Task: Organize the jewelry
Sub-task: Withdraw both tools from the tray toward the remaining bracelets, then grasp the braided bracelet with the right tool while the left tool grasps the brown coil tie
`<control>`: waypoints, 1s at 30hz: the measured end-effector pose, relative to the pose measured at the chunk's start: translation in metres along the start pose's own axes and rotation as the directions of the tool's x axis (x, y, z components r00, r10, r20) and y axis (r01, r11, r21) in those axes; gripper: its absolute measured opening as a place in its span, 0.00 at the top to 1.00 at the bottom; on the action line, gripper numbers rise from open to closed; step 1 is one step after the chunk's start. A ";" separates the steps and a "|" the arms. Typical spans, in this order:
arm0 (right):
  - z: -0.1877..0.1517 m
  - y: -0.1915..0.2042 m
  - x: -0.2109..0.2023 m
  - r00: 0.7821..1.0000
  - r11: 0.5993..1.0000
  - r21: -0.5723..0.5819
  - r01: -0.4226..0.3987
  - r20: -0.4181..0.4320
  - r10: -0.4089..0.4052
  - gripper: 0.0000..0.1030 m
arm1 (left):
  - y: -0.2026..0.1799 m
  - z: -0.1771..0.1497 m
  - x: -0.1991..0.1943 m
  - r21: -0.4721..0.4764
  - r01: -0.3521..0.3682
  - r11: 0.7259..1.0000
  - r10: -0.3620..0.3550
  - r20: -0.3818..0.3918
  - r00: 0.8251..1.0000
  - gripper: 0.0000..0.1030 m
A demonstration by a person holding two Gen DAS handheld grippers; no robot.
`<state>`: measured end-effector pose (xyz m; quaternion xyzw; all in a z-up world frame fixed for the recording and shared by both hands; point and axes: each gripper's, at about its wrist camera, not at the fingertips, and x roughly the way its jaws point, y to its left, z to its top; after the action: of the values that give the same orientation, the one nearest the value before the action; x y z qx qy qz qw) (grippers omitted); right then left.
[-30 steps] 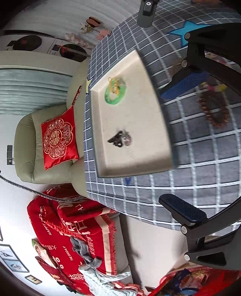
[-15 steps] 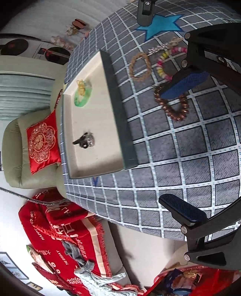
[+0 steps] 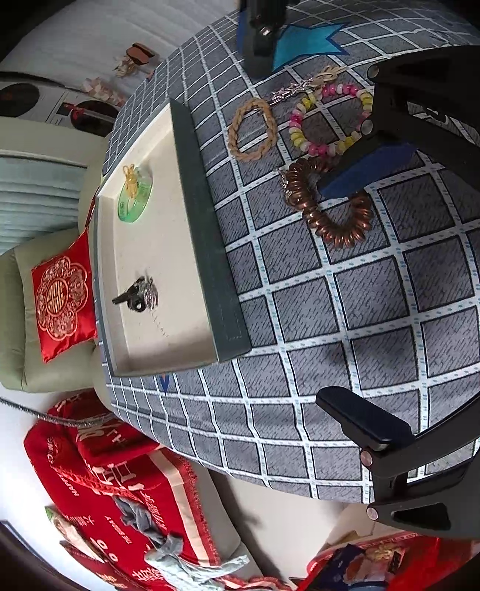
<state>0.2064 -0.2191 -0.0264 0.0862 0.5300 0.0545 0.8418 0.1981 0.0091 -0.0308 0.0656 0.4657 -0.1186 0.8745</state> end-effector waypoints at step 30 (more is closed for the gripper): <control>0.011 0.054 0.036 0.989 0.961 -0.238 0.143 -0.010 -0.150 0.91 | -0.038 -0.010 -0.007 0.168 0.067 0.983 -0.071 0.020 0.997 0.74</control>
<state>0.2319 -0.1607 -0.0420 -0.0550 0.5365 0.0561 0.8403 0.1758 -0.0245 -0.0304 0.1212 0.4448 -0.1884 0.8672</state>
